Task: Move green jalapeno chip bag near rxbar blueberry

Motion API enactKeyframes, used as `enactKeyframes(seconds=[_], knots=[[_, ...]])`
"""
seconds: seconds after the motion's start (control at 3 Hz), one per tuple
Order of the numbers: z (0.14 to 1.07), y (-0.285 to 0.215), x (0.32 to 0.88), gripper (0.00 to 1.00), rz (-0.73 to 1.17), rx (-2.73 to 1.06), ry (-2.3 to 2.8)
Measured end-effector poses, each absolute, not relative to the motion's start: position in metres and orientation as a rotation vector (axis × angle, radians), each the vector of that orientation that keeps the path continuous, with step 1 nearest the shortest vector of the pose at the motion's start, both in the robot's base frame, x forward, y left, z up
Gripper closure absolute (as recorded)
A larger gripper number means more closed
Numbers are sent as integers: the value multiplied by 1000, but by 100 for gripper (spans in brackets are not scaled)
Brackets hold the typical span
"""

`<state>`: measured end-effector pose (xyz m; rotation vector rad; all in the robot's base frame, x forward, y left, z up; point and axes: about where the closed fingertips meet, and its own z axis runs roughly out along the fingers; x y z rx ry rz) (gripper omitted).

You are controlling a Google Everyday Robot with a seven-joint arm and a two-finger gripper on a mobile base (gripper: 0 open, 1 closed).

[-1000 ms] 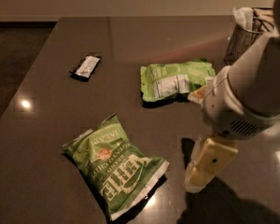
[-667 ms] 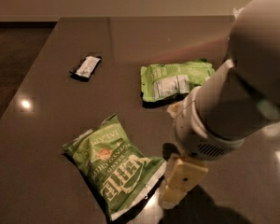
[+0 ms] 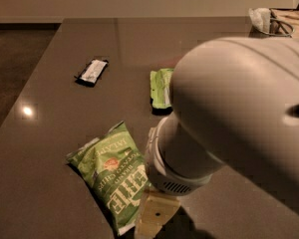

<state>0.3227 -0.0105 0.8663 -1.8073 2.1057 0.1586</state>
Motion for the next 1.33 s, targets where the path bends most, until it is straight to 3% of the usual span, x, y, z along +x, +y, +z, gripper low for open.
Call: enactKeyframes(seconds=[0.33, 0.67, 1.33], knots=[[853, 0, 326, 0, 172, -1813, 2135], [844, 8, 330, 15, 190, -1824, 2162], [854, 17, 340, 62, 215, -1835, 2170]])
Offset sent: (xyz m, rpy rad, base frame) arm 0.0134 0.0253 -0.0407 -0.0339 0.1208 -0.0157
